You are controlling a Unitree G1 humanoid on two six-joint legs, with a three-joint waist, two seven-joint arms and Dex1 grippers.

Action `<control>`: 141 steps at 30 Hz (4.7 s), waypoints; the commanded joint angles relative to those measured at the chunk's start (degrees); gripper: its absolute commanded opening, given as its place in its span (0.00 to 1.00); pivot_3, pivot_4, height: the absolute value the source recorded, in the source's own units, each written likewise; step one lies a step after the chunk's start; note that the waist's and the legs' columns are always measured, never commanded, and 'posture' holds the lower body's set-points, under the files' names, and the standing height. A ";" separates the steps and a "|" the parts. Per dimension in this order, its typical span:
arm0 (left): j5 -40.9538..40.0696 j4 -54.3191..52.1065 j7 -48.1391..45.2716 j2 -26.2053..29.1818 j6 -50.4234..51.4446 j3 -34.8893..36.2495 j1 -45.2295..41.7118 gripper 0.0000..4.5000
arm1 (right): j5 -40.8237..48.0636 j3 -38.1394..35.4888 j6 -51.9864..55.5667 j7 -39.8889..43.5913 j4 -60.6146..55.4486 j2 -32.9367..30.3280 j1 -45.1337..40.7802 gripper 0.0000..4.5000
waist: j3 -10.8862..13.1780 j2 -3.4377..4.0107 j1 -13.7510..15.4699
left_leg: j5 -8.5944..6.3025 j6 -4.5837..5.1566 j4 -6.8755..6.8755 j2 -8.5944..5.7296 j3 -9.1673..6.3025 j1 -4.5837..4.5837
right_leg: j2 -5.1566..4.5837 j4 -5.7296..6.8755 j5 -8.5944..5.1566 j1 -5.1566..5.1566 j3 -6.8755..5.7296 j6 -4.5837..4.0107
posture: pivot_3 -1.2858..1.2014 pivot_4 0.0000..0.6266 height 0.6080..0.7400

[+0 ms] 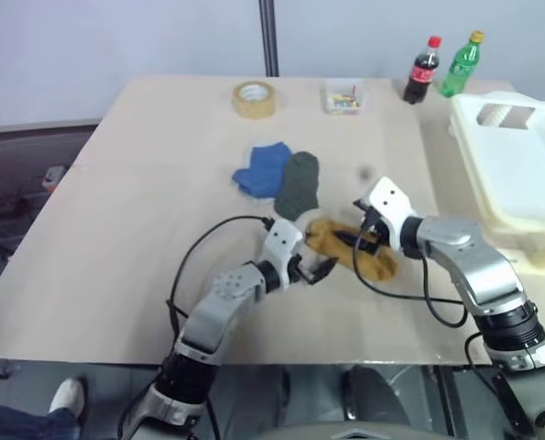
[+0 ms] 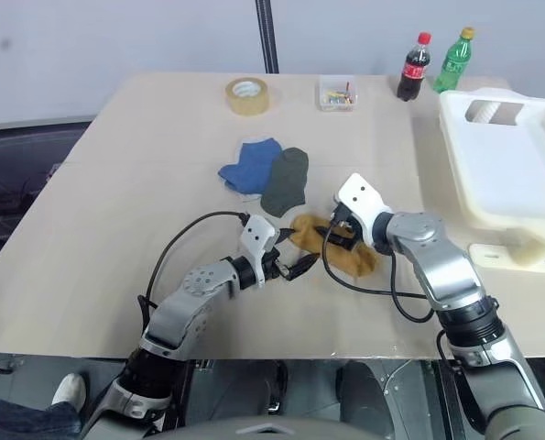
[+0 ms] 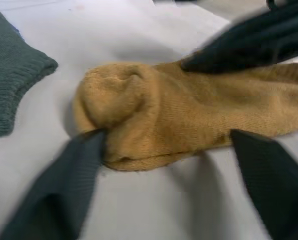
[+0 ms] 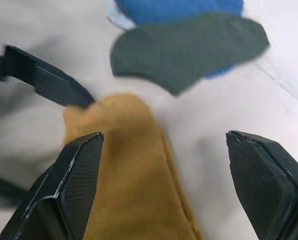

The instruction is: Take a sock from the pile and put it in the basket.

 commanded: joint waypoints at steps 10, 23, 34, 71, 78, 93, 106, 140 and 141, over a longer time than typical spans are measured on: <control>-16.89 -1.99 -6.46 -0.43 4.88 13.93 2.33 0.99 | -3.94 1.79 -6.91 0.95 3.87 -3.04 3.57 0.91 | 0.02 0.03 -0.19 | 0.00 -0.01 -0.15 0.05 0.03 0.00 | 0.02 0.00 -0.01 -0.11 0.02 -0.01 | 0.52 0.24 0.99; -31.34 9.59 -2.05 -3.61 32.60 19.50 -8.34 0.99 | -1.47 2.97 -8.79 7.40 -1.75 -4.86 6.00 0.91 | 0.03 0.00 -0.28 | 0.01 -0.01 -0.14 -0.06 -0.16 -0.03 | -0.02 -0.07 -0.02 0.00 -0.20 0.01 | 0.52 0.24 0.99; -33.93 10.23 -1.23 0.89 48.76 17.04 -10.96 0.99 | -2.90 3.23 -9.53 6.18 -2.21 -4.87 6.87 0.91 | 0.01 0.01 -0.23 | 0.03 -0.05 -0.14 -0.07 -0.18 0.01 | -0.04 -0.08 -0.02 0.04 -0.21 0.01 | 0.52 0.24 0.99; -42.89 14.16 6.58 -11.04 64.23 33.64 -16.75 0.99 | -5.03 4.02 -10.34 5.58 -0.72 -2.86 5.79 0.91 | -0.50 0.02 -0.02 | 0.25 -0.42 -0.69 -0.17 -0.15 0.20 | -0.15 -0.29 -0.04 0.04 -0.11 0.03 | 0.52 0.24 0.99; -49.46 16.03 6.04 -9.41 64.23 32.48 -17.16 0.99 | -5.23 3.89 -10.58 5.67 -0.23 -3.01 5.23 0.91 | -0.42 -0.05 -0.13 | 0.25 -0.43 -0.69 -0.16 -0.17 0.18 | -0.15 -0.30 -0.03 0.03 -0.14 0.02 | 0.52 0.24 0.99; -56.64 16.32 7.19 -12.95 64.23 31.30 -16.86 0.99 | -5.35 3.38 -10.92 4.61 1.08 -2.21 4.26 0.91 | -0.39 -0.07 -0.13 | 0.26 -0.43 -0.69 -0.16 -0.18 0.15 | -0.17 -0.31 -0.03 0.02 -0.16 0.02 | 0.52 0.24 0.99; -55.11 18.44 8.66 -16.54 63.48 35.28 -18.47 0.99 | 1.87 -3.93 -6.75 10.79 -4.93 -9.40 4.72 0.91 | -0.26 -0.14 -0.10 | 0.26 -0.44 -0.70 -0.19 -0.25 -0.04 | -0.19 -0.38 -0.04 -0.09 -0.24 0.02 | 0.52 0.24 0.99; -68.86 14.05 2.04 -12.92 62.23 34.69 -18.07 0.99 | -3.96 2.24 -11.67 10.50 5.97 -8.97 0.71 0.91 | 0.01 -0.22 -0.01 | 0.33 -0.55 -0.71 -0.21 -0.28 -0.17 | -0.24 -0.40 -0.04 -0.20 -0.29 0.01 | 0.52 0.24 0.99; -68.38 13.93 2.31 -12.70 61.73 34.12 -17.79 0.99 | -4.27 2.30 -11.88 10.17 6.20 -8.65 0.69 0.91 | 0.01 -0.22 -0.02 | 0.33 -0.55 -0.71 -0.21 -0.29 -0.16 | -0.23 -0.38 -0.04 -0.20 -0.30 0.01 | 0.52 0.24 0.99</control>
